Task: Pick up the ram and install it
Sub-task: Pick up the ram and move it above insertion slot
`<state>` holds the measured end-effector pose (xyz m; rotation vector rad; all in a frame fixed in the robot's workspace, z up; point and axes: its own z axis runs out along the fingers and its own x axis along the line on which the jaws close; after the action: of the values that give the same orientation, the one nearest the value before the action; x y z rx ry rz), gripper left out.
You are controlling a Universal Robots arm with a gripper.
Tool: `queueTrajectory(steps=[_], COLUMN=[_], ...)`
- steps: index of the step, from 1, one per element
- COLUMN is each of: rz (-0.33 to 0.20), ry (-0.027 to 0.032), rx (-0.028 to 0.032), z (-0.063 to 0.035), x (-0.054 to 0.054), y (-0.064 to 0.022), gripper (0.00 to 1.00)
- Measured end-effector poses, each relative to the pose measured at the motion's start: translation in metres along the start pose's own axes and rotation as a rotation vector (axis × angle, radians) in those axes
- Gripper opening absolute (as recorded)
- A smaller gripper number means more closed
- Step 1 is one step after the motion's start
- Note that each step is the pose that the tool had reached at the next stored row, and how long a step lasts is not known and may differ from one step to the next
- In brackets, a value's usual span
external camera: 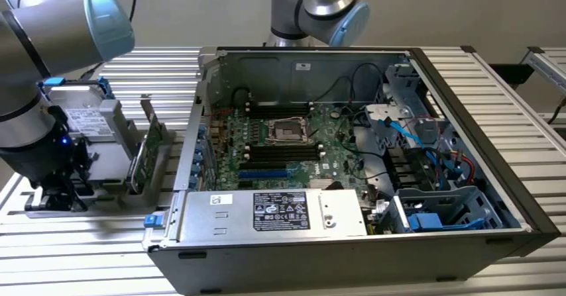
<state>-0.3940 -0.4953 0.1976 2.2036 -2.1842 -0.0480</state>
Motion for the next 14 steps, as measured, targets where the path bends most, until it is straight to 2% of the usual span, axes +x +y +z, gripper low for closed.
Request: queueTrajectory(steps=[6, 8, 9, 11, 14], rz=[0.000, 0.000, 0.000, 0.000, 0.000], ry=[0.0000, 0.0000, -0.0001, -0.0002, -0.0001], rx=[0.0001, 0.0001, 0.0002, 0.0001, 0.0001], z=[0.0011, 0.0012, 0.0012, 0.0012, 0.0012], x=[0.0000, 0.0000, 0.0000, -0.0001, 0.0000], y=[-0.0001, -0.0001, -0.0001, -0.0001, -0.0001], gripper=[0.36, 0.28, 0.28, 0.16, 0.13])
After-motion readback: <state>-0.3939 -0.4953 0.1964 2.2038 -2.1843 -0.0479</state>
